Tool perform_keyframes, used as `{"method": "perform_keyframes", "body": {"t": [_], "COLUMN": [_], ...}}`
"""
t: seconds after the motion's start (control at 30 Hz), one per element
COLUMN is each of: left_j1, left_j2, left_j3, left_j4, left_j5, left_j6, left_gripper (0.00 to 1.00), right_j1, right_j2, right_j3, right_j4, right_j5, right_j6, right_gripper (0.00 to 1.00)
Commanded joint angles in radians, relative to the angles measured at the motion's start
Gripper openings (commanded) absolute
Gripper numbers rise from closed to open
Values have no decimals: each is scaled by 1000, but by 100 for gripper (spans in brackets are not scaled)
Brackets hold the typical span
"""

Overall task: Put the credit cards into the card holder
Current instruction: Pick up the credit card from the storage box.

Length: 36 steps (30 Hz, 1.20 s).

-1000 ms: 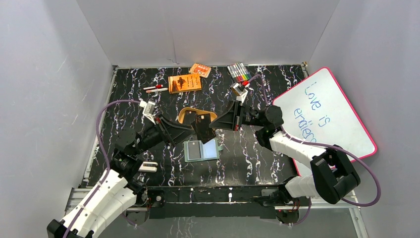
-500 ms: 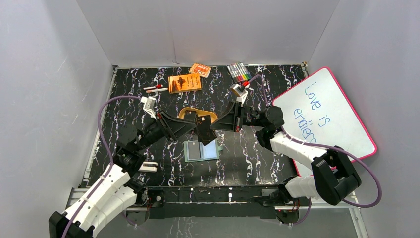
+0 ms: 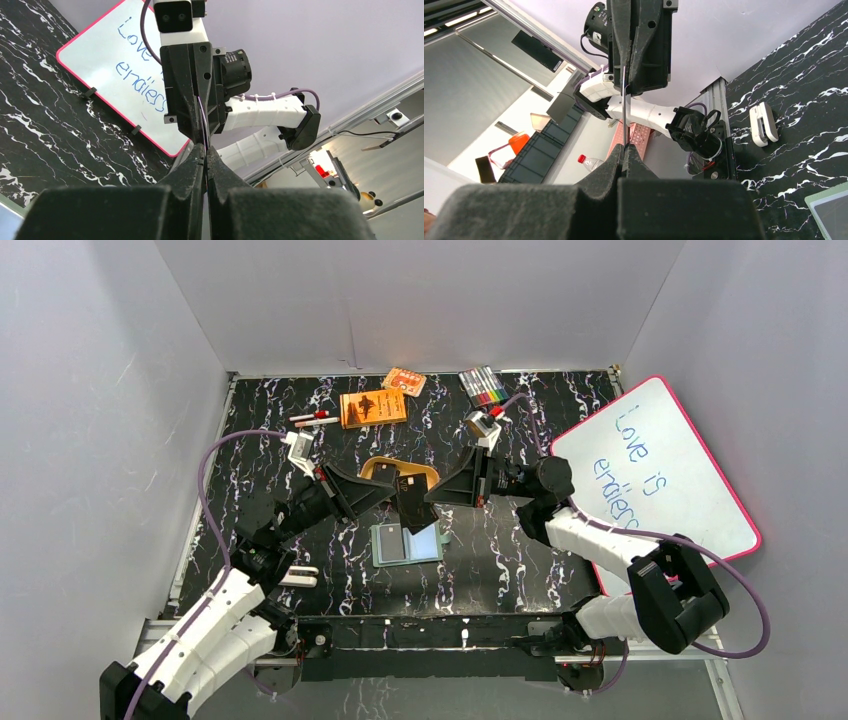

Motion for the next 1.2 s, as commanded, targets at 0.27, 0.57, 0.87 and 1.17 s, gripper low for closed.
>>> {"method": "perform_keyframes", "body": {"t": [0.27,0.57,0.87,1.17], "left_j1": [-1,0,60,154], "left_j2": [-48,73,305,484], "left_j3": [20,88,78,84], "left_j4": [-157,-241,-78,72], "left_j5": [-181,-391,-400,-312], "left_j6": [83,165,201,240], "left_gripper": [0,0,0,0], "right_j1": [-2,-50,-135,-158], "right_j2": [12,88,376,582], "right_j3": [-58,-16,91,194], "right_j4": [133,53,230,318], "right_j5": [96,210,152,103], "right_j6": [52,25,81,109], "right_gripper": [0,0,0,0]}}
